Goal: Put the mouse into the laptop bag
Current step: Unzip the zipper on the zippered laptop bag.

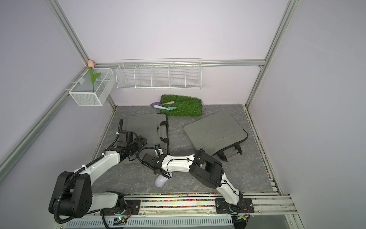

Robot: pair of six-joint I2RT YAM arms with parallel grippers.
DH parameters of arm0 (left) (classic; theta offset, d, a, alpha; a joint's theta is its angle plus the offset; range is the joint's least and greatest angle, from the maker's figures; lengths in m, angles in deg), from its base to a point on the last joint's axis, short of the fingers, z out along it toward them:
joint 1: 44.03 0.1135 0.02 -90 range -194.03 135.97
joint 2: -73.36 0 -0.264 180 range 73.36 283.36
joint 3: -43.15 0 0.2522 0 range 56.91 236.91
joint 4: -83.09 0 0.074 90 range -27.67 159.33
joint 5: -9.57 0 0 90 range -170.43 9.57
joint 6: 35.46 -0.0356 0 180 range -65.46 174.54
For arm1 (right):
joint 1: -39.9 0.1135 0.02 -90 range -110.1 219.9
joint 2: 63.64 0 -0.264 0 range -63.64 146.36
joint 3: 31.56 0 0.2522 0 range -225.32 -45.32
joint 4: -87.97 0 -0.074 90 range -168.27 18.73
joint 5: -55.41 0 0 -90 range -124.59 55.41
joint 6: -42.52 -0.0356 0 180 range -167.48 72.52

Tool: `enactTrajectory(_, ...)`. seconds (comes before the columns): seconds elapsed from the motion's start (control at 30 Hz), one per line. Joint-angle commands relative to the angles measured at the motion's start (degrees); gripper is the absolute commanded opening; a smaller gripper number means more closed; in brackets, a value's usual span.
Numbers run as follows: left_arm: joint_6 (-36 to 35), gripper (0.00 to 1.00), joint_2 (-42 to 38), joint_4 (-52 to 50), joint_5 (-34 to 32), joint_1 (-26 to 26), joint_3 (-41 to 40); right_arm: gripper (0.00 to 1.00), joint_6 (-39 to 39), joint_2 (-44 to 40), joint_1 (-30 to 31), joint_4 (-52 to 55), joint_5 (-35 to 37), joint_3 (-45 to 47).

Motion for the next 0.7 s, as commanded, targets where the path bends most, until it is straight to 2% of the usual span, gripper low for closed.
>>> enactTrajectory(0.0, 0.5, 0.89, 0.5, 0.9, 0.4, 0.4, -0.4, 0.20, -0.7, 0.4, -0.1, 4.5, -0.7, 2.8)
enactTrajectory(0.17, 0.6, 0.89, 0.4, 0.6, 0.6, 0.4, 0.0, 0.06, -0.1, -0.6, -0.2, 4.2, -0.6, 4.0)
enactTrajectory(0.47, 0.3, 0.89, -1.6, -1.6, 1.3, 0.4, 0.3, 0.06, 4.0, -5.2, -0.8, -0.9, 0.6, 11.0)
enactTrajectory(0.57, 2.8, 0.92, -7.9, -4.4, 3.0, 0.4, -1.6, 0.06, 6.4, -4.9, -0.8, -3.3, -2.5, 10.7)
enactTrajectory(0.67, 10.1, 0.95, -20.2, -5.1, 5.5, 0.4, -7.9, 0.06, 9.0, -5.6, -0.8, -8.6, -7.6, 11.1)
